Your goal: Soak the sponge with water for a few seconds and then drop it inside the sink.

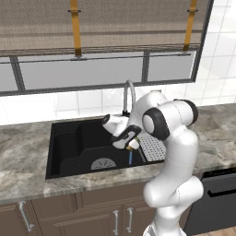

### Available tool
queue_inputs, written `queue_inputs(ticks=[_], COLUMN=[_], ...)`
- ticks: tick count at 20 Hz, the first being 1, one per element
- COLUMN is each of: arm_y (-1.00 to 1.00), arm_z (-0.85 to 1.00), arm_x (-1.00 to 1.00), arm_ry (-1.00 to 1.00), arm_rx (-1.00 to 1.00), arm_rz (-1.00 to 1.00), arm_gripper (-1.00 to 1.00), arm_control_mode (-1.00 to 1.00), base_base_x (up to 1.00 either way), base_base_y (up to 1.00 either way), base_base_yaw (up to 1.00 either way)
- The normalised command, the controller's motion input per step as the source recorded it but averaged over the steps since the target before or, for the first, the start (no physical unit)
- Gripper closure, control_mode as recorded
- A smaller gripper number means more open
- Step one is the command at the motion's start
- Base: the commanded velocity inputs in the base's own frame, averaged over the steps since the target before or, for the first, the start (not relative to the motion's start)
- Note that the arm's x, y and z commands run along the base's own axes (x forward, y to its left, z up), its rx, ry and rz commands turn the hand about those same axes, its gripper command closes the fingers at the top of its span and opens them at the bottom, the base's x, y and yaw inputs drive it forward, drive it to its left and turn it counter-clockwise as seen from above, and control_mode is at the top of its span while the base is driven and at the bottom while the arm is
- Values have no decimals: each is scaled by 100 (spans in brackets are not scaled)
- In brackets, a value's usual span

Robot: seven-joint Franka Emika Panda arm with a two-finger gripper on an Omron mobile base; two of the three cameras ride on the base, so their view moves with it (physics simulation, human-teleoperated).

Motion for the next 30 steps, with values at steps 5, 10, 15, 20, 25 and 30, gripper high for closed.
queue_inputs(ticks=[5, 10, 15, 20, 25, 30], arm_y=[0, 0, 0, 0, -2, -13], arm_z=[-19, -18, -20, -18, -3, 0], arm_x=[29, 26, 27, 20, -6, -1], arm_ry=[0, 0, 0, 0, 0, 0], arm_rx=[-2, -2, -2, -1, 0, 0], arm_rz=[0, 0, 0, 0, 0, 0], arm_gripper=[100, 100, 100, 100, 100, 100], arm_control_mode=[-100, -100, -100, -100, -100, -100], base_base_x=[0, 0, 0, 0, 0, 0], base_base_y=[0, 0, 0, 0, 0, 0], base_base_yaw=[0, 0, 0, 0, 0, 0])
